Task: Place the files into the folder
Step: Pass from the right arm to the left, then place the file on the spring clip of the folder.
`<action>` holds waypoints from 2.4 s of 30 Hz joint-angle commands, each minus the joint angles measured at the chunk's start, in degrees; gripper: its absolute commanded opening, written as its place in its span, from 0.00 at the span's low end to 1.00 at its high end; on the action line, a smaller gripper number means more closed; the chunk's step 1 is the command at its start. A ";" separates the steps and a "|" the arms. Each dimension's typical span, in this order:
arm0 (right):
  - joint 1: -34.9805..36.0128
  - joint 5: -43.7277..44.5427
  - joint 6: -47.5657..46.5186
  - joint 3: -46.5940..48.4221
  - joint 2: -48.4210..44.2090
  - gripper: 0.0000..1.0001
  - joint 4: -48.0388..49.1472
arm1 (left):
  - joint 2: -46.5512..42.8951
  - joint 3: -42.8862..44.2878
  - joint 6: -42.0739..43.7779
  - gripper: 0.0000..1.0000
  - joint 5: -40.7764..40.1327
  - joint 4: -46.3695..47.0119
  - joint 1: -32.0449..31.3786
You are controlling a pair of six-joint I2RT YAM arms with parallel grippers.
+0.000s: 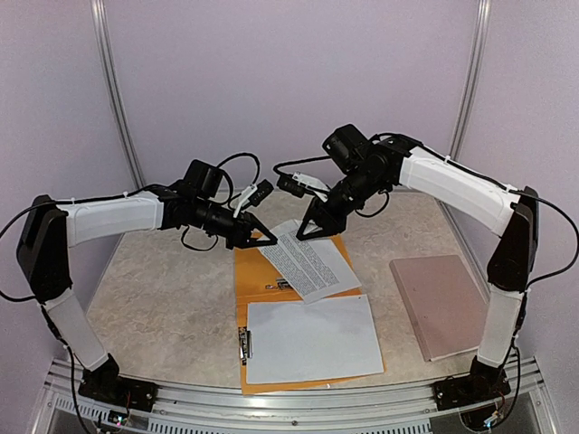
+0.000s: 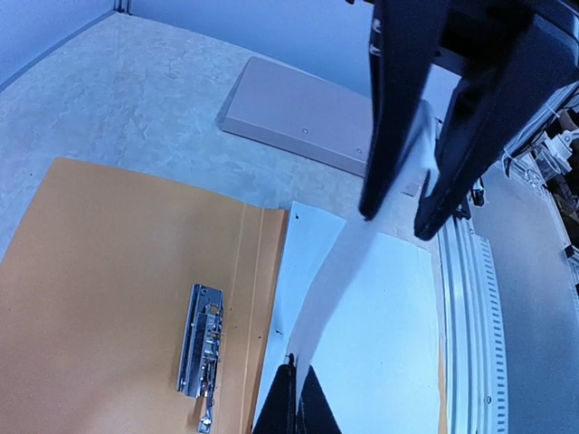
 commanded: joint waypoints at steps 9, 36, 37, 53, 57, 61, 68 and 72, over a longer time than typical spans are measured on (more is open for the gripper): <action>-6.23 7.20 10.16 -4.65 -5.45 0.71 8.34 | -1.42 -6.52 -34.49 0.00 -5.06 19.00 5.85; -6.70 6.69 13.27 -16.38 -8.75 0.86 16.10 | 12.72 -20.17 -68.22 0.00 -23.30 40.00 3.93; -6.68 6.67 13.25 -16.57 -8.73 0.86 16.22 | 12.37 -20.69 -68.47 0.00 -23.78 39.91 3.52; -6.70 5.06 13.66 -18.00 -7.91 0.85 17.33 | 8.04 -23.31 -70.75 0.11 -34.76 36.04 -1.02; -6.69 5.08 13.77 -18.82 -8.26 0.85 17.79 | 7.96 -22.93 -70.40 0.17 -34.75 34.29 -1.02; -6.65 4.92 13.70 -19.30 -8.33 0.85 18.15 | 7.57 -22.93 -70.55 0.27 -34.19 33.41 -1.26; -6.70 4.73 13.78 -19.92 -8.37 0.85 18.75 | 5.55 -24.13 -70.83 0.30 -35.05 31.33 -1.46; -6.69 4.21 13.77 -20.20 -8.15 0.85 18.82 | 4.46 -24.48 -70.70 0.33 -35.44 29.49 -1.46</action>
